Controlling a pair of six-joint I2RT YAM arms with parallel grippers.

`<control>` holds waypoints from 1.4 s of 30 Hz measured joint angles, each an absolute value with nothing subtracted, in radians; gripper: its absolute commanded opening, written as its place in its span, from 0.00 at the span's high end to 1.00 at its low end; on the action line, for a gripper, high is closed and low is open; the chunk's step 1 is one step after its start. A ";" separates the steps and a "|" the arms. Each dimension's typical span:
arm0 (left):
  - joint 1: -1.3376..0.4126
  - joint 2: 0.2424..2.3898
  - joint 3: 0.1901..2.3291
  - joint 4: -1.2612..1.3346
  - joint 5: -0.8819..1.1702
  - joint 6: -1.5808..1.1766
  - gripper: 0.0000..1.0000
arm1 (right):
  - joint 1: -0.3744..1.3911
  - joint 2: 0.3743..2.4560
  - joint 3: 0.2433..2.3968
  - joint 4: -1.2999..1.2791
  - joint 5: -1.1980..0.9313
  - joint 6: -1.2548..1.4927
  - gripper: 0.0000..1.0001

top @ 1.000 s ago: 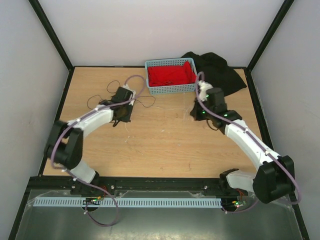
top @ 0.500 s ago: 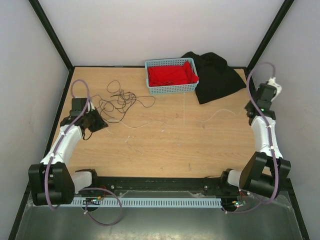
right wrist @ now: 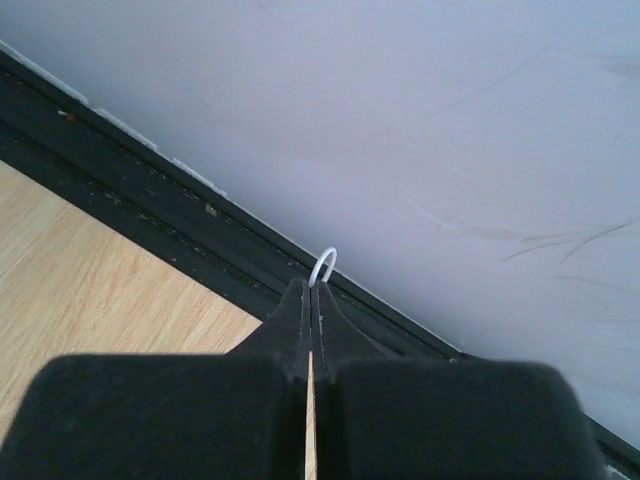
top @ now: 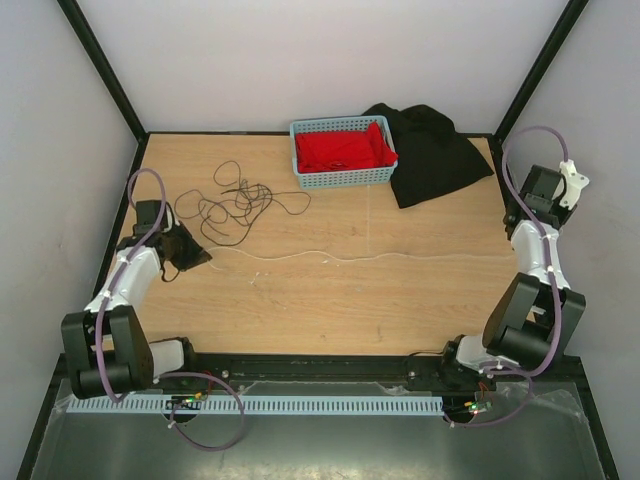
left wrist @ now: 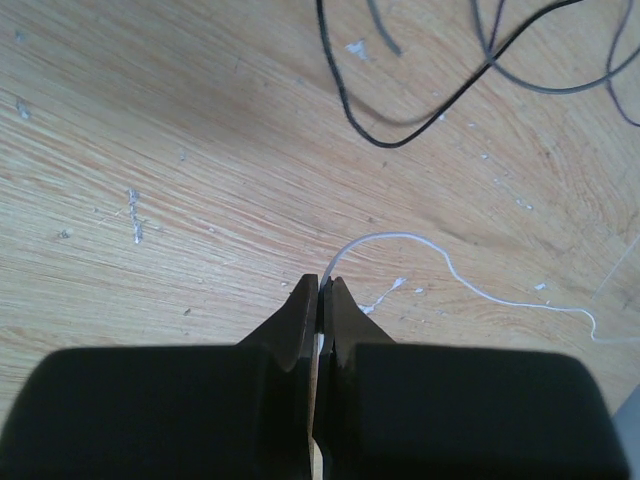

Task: Zip-tie the wires
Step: Straighten the cable at the center of the board.

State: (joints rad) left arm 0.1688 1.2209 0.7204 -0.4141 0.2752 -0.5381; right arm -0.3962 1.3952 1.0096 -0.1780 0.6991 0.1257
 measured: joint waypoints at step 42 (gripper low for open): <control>0.184 1.317 0.675 -0.349 0.279 -0.558 1.00 | -0.402 1.726 0.920 -0.014 0.823 0.168 1.00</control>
